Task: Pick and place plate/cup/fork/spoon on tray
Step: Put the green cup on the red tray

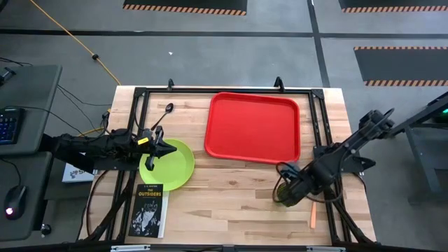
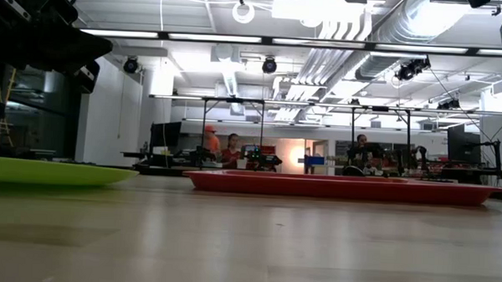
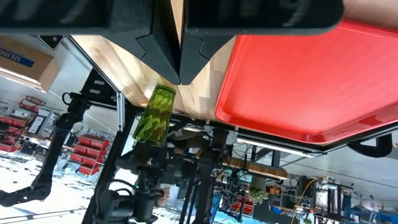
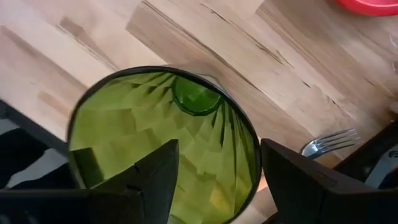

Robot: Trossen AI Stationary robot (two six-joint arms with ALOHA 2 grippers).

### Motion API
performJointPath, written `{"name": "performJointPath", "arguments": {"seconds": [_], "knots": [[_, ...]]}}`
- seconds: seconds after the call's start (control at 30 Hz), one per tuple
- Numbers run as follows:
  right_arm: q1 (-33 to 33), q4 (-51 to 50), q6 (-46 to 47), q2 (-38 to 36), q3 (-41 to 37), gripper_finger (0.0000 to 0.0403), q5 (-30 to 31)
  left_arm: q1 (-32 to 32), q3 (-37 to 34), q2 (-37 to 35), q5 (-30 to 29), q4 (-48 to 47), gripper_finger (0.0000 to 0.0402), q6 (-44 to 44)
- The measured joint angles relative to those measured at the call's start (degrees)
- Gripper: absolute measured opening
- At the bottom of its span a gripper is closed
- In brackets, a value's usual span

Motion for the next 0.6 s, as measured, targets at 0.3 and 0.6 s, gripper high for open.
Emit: {"name": "performJointPath", "arguments": {"seconds": [0.3, 0.6], "knots": [[-0.1, -1.1, 0.2, 3.7, 0.0, 0.0218, -1.0, 0.0, 0.0, 0.0, 0.0, 0.0, 0.0001, 0.0], [-2.0, -1.4, 0.1, 6.9, 0.0, 0.0218, -2.1, 0.0, 0.0, 0.0, 0.0, 0.0, 0.0001, 0.0]]}}
